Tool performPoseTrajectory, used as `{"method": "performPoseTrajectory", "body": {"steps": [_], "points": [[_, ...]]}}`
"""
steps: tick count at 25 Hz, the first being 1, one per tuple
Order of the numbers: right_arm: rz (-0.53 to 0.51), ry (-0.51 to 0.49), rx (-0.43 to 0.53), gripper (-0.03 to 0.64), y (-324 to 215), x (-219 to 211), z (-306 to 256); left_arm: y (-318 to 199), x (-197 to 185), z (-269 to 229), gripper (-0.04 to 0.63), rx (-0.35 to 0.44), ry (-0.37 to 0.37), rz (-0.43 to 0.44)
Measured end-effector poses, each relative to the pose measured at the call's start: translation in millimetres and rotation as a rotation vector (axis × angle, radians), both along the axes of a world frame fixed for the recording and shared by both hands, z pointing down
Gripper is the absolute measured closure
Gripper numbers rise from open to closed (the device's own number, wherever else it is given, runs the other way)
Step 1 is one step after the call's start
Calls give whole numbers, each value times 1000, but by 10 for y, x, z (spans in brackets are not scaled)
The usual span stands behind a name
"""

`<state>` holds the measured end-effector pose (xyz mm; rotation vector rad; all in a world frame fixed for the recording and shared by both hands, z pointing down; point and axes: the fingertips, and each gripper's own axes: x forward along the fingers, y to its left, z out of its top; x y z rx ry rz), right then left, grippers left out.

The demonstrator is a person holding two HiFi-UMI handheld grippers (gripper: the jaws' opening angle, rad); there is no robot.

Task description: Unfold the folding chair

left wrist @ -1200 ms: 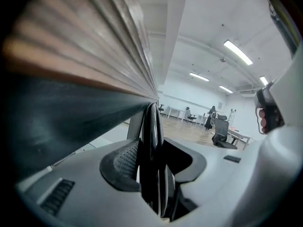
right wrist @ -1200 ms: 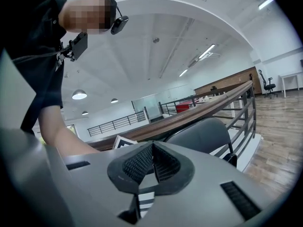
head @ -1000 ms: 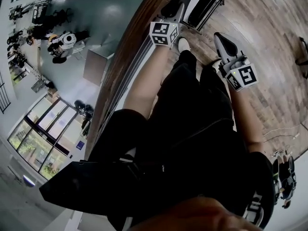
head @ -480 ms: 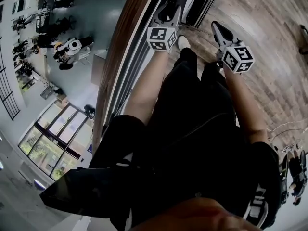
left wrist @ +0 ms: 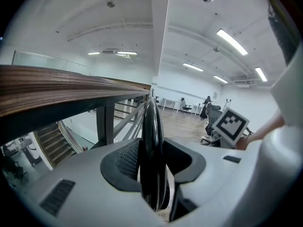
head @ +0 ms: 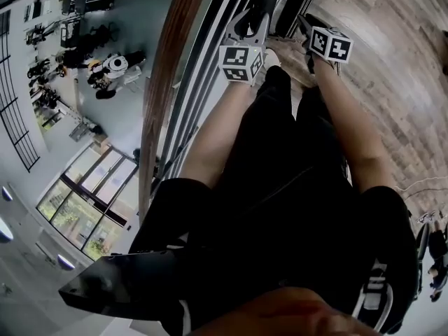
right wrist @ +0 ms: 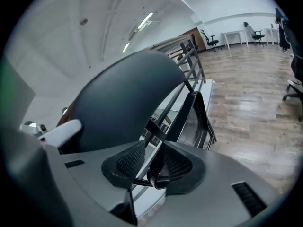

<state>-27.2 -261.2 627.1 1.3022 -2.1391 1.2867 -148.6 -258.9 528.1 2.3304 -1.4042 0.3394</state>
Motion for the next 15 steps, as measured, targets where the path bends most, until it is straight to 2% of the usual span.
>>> {"method": "performPoseTrajectory", "body": {"steps": [6,11,15], "points": [[108,58,-160,417,-119,-106,550,57,98,-78,462,-9,-10,10],[214,112,-217,405,-125,-121,833,101,206,-127,463,-3,-9,20],[250,136,-224,399,-21,-191,952,134,239,-137,465,6,4,39]]}}
